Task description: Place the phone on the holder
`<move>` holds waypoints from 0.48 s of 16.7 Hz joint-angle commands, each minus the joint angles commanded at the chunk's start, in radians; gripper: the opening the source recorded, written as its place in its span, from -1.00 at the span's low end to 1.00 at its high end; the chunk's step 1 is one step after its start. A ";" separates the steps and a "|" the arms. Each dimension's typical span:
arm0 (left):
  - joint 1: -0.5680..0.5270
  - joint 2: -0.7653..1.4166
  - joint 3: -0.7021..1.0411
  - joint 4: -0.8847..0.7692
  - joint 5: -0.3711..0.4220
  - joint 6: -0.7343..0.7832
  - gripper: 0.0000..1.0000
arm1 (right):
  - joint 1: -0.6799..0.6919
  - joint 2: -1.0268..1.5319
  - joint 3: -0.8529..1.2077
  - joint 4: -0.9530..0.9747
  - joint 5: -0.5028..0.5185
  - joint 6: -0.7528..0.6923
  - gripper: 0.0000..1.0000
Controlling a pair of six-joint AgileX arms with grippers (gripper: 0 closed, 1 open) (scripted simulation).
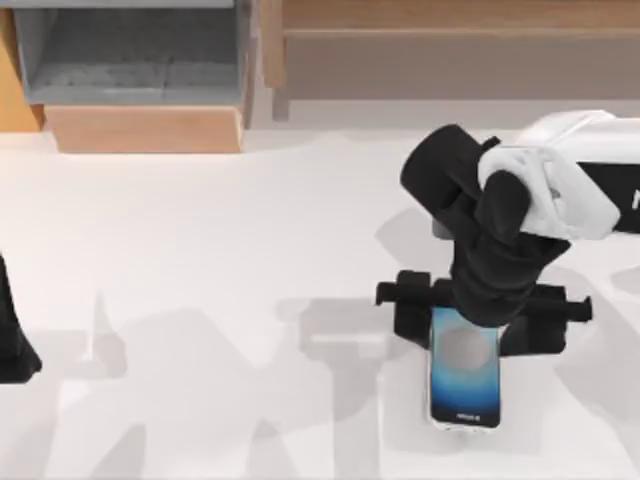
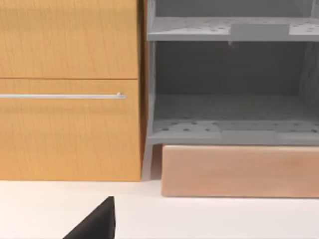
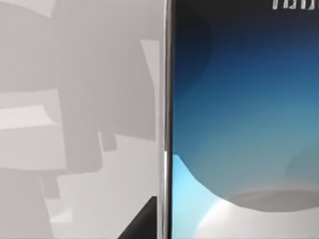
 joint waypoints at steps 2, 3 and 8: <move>0.000 0.000 0.000 0.000 0.000 0.000 1.00 | -0.032 -0.049 0.023 0.009 -0.017 -0.013 -1.00; 0.000 0.000 0.000 0.000 0.000 0.000 1.00 | -0.055 -0.077 0.031 0.015 -0.029 -0.024 -1.00; 0.000 0.000 0.000 0.000 0.000 0.000 1.00 | -0.226 -0.243 0.045 0.066 -0.123 -0.112 -1.00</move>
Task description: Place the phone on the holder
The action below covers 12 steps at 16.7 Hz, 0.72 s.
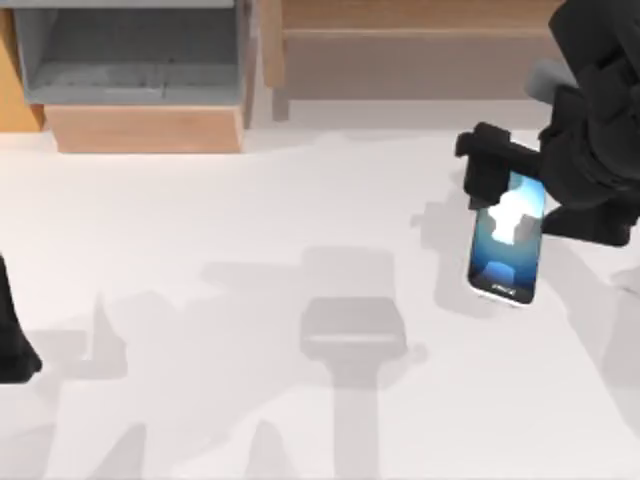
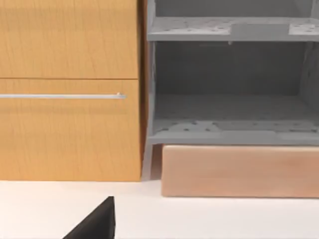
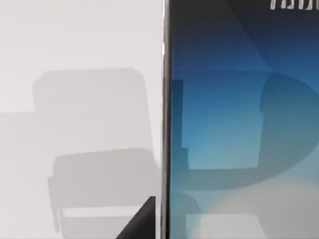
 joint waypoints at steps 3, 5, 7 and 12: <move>0.000 0.000 0.000 0.000 0.000 0.000 1.00 | -0.140 -0.097 -0.012 0.044 -0.080 -0.090 -1.00; 0.000 0.000 0.000 0.000 0.000 0.000 1.00 | -0.244 -0.154 -0.028 0.078 -0.142 -0.166 -1.00; 0.000 0.000 0.000 0.000 0.000 0.000 1.00 | -0.353 -0.205 -0.054 0.115 -0.208 -0.257 -1.00; 0.000 0.000 0.000 0.000 0.000 0.000 1.00 | -0.632 -0.308 -0.149 0.218 -0.387 -0.528 -1.00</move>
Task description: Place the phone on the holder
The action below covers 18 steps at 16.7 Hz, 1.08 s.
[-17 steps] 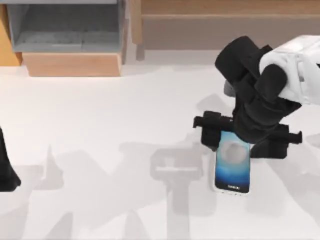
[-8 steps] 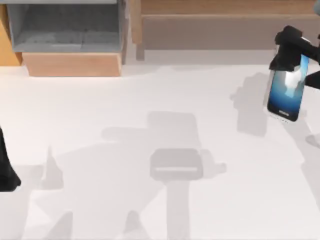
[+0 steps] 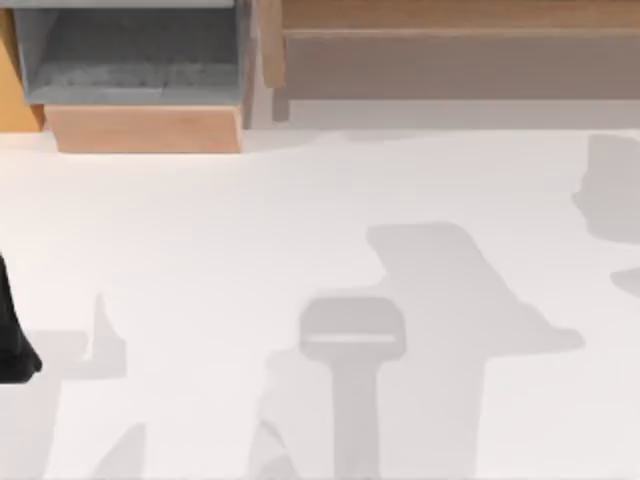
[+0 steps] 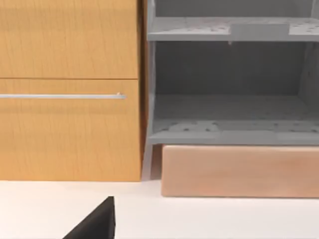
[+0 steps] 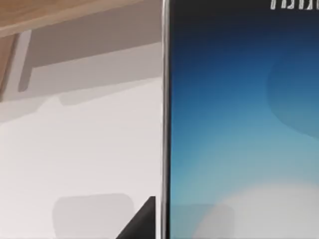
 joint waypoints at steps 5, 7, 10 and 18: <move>0.000 0.000 0.000 0.000 0.000 0.000 1.00 | -0.264 -0.060 -0.117 0.112 -0.181 -0.307 -1.00; 0.000 0.000 0.000 0.000 0.000 0.000 1.00 | -0.354 -0.070 -0.165 0.154 -0.247 -0.424 -1.00; 0.000 0.000 0.000 0.000 0.000 0.000 1.00 | -0.465 -0.074 -0.230 0.208 -0.329 -0.576 -1.00; 0.000 0.000 0.000 0.000 0.000 0.000 1.00 | -0.576 -0.068 -0.303 0.264 -0.414 -0.738 -1.00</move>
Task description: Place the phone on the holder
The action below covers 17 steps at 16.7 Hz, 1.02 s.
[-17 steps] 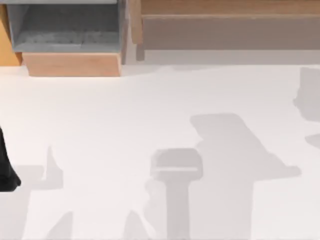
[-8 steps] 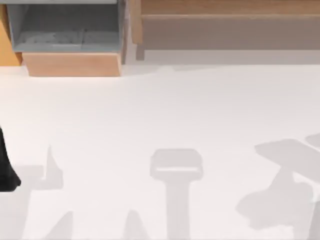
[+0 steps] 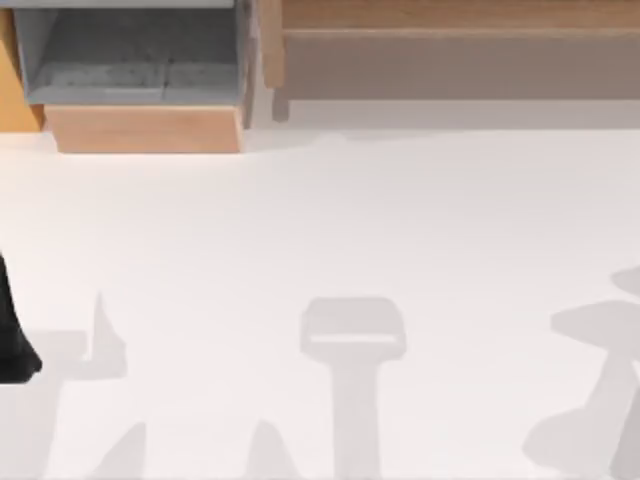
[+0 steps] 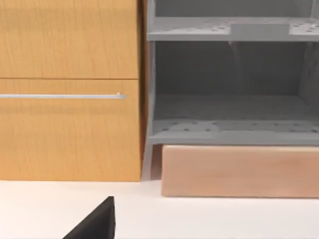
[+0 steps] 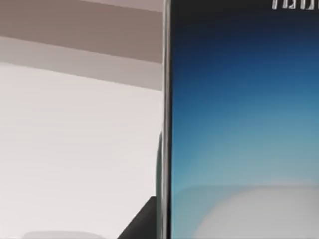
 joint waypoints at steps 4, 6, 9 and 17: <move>0.000 0.000 0.000 0.000 0.000 0.000 1.00 | 0.003 0.001 0.002 -0.001 0.002 0.002 -1.00; 0.000 0.000 0.000 0.000 0.000 0.000 1.00 | -0.011 0.015 0.003 0.016 0.008 -0.005 -1.00; 0.000 0.000 0.000 0.000 0.000 0.000 1.00 | -0.034 0.038 -0.001 0.065 0.035 -0.009 -1.00; 0.000 0.000 0.000 0.000 0.000 0.000 1.00 | 0.104 0.058 -0.031 0.189 0.095 0.075 -1.00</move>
